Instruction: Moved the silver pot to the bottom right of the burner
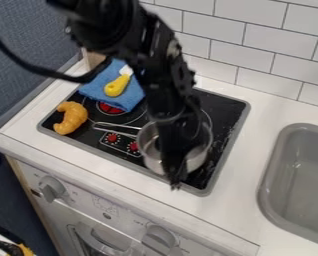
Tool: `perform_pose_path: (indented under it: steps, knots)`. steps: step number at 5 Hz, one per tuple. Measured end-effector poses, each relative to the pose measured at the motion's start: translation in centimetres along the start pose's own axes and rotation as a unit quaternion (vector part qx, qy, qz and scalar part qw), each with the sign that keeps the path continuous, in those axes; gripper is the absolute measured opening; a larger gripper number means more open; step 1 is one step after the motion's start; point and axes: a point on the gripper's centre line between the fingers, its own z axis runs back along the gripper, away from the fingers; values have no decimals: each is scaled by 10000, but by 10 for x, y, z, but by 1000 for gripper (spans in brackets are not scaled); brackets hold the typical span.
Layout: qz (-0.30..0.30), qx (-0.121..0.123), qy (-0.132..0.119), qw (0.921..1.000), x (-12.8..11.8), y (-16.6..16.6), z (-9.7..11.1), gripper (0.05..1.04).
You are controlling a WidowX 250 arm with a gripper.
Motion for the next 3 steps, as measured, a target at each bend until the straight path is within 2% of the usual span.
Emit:
perform_pose_path:
  steps: [1, 2, 3]
  knots:
    - [-97, 50, 95, 9999, -9, -6, -7, 83]
    - [-294, 27, 107, 9995, -6, -15, -10, 114]
    - [-112, 2, 229, 9997, -7, -21, -12, 301]
